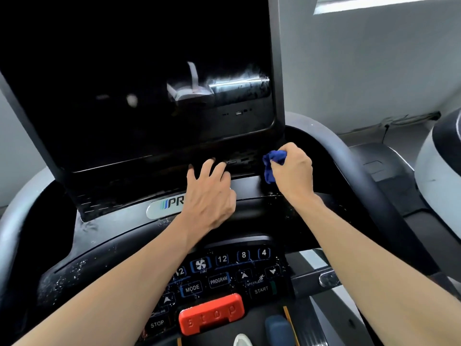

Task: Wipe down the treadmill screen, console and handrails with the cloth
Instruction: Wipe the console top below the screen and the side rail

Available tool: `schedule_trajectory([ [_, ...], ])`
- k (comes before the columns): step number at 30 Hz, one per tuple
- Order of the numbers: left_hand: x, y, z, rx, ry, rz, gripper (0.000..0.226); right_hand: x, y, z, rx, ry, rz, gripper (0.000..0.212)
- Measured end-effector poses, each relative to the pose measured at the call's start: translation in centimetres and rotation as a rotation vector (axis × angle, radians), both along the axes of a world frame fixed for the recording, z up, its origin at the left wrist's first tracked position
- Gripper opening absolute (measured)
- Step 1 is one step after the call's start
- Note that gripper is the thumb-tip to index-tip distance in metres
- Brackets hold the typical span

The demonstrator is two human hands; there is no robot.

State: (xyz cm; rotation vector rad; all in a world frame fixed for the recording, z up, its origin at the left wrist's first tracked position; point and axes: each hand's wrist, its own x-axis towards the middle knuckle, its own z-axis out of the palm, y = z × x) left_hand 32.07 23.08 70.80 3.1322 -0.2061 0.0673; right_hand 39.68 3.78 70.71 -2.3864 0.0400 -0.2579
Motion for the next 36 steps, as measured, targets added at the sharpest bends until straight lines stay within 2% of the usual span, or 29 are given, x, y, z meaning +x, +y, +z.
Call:
schedule_trajectory([
  [1, 0.1, 0.1, -0.1, -0.008, -0.002, 0.004, 0.048, -0.2, 0.6, 0.0, 0.066, -0.004, -0.098, 0.015],
  [3, 0.1, 0.2, -0.1, -0.021, 0.001, 0.011, 0.049, -0.9, 2.7, -0.3, 0.048, -0.014, -0.143, 0.029],
  [6, 0.1, 0.6, 0.3, -0.055, 0.02, -0.016, 0.057, -3.0, 4.3, -1.7, -0.111, -0.051, 0.062, 0.046],
  [10, -0.1, 1.3, 0.3, -0.064, 0.034, -0.05, 0.06, -4.4, 3.8, -2.8, -0.205, -0.221, 0.384, 0.032],
  [12, 0.0, 1.2, 0.3, -0.073, 0.04, -0.041, 0.058, -2.6, 4.9, -2.5, -0.233, -0.293, 0.471, 0.029],
  [14, 0.1, 1.1, 0.6, -0.068, 0.056, -0.036, 0.063, -0.4, 4.9, -2.5, -0.214, -0.317, 0.422, 0.022],
  [18, 0.0, 1.4, 0.6, -0.027, 0.077, -0.051, 0.07, -1.4, 2.7, -3.0, -0.121, -0.224, 0.18, 0.019],
  [22, -0.1, 1.2, 0.8, -0.058, 0.078, -0.026, 0.062, -0.8, 5.8, -1.8, -0.243, -0.33, 0.471, 0.015],
  [23, -0.1, 1.2, 0.8, -0.054, 0.08, -0.035, 0.065, -0.1, 5.5, -1.8, -0.26, -0.333, 0.466, 0.014],
  [27, -0.2, 1.2, 1.0, -0.005, 0.09, -0.039, 0.07, -1.2, 2.0, -3.0, -0.177, -0.234, 0.169, 0.015],
  [30, -0.4, 0.7, 0.9, -0.019, 0.081, -0.013, 0.067, -1.8, 4.6, -2.7, -0.246, -0.329, 0.398, 0.018],
  [32, -0.4, 0.8, 0.8, -0.032, 0.077, -0.02, 0.067, -0.3, 4.9, -2.3, -0.292, -0.38, 0.435, 0.019],
  [36, -0.3, 1.0, 0.8, -0.004, 0.102, -0.033, 0.072, -2.1, 1.9, -3.1, -0.159, -0.244, 0.024, 0.016],
])
